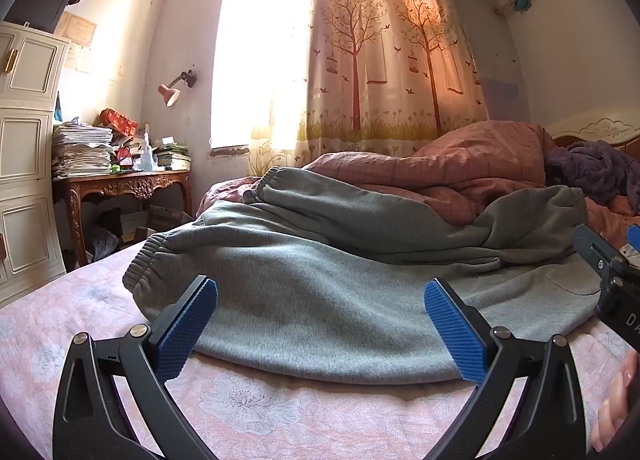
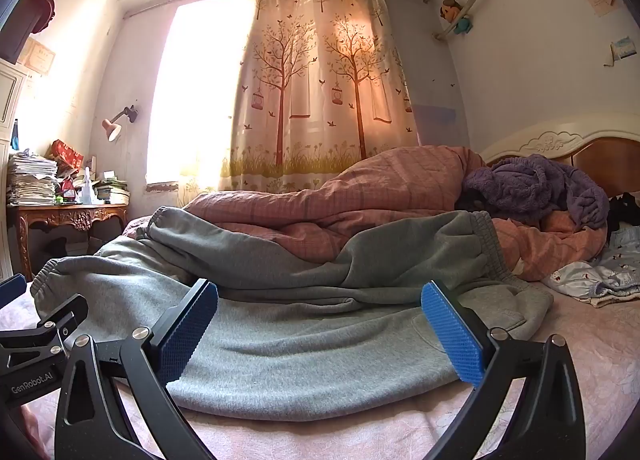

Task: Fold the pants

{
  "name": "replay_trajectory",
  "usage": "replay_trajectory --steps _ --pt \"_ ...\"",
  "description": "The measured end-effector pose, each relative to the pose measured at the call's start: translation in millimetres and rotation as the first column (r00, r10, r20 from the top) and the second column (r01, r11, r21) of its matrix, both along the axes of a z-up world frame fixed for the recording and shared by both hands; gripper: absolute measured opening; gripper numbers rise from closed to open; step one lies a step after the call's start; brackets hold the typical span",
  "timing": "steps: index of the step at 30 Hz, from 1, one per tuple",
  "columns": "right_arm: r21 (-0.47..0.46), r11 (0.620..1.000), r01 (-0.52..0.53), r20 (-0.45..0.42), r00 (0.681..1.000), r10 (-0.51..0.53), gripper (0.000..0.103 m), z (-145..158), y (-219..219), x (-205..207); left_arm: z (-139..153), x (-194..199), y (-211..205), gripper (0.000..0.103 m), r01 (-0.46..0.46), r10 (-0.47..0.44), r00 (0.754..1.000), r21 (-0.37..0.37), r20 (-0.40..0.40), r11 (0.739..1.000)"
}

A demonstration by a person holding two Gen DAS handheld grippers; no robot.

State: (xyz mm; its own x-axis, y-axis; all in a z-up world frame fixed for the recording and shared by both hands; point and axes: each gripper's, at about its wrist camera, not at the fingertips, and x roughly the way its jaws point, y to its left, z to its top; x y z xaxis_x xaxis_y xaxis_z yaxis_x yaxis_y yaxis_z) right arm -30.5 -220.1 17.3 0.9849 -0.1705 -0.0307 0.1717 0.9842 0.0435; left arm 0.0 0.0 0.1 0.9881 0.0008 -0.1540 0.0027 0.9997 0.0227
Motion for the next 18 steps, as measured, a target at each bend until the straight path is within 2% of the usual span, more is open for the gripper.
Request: replay_trajectory --steps 18 --pt "-0.001 1.0 0.0 0.0 1.0 0.0 0.103 0.2 -0.1 -0.6 0.0 0.0 -0.1 0.103 0.0 0.0 1.0 0.001 0.002 1.0"
